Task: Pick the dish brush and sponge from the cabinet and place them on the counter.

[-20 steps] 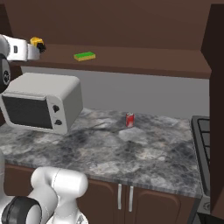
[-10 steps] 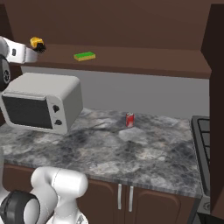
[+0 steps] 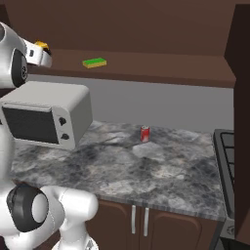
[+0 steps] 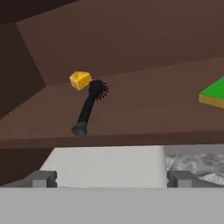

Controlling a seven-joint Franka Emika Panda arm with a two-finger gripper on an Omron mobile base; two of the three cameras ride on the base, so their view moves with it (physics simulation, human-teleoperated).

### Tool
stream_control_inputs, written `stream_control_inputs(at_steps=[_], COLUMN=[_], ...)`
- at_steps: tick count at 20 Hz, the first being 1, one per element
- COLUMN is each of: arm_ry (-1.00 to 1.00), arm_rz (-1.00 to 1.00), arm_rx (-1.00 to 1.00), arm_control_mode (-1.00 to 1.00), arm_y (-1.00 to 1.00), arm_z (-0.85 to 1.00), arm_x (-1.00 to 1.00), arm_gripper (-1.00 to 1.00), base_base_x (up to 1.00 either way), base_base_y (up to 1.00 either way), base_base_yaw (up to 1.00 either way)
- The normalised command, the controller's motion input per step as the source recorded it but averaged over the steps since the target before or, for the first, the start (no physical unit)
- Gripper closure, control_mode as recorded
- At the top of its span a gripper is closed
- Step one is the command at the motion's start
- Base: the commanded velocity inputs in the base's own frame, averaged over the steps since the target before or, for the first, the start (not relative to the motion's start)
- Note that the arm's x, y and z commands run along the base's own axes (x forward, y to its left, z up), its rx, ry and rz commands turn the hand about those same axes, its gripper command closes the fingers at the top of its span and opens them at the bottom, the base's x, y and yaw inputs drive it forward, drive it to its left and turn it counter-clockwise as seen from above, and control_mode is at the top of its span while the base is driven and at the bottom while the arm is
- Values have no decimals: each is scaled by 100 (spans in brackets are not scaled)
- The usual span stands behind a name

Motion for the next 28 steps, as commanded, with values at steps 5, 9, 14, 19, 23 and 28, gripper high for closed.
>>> stream_control_inputs(at_steps=[5,9,14,19,23,28], arm_ry=[2,0,0,0,1,3], arm_rz=[1,0,0,0,0,0], arm_rx=[-5,-7,-2,-3,-3,-2], arm_control_mode=[-100,-100,-100,-100,-100,-100], arm_y=[34,53,23,15,17,21], arm_z=[-7,-16,-17,-22,-27,-28], arm_x=[41,27,42,61,64,65], arm_gripper=[-100,-100,-100,-100,-100,-100], base_base_x=[0,0,0,0,0,0], base_base_y=[0,0,0,0,0,0], base_base_yaw=[0,0,0,0,0,0])
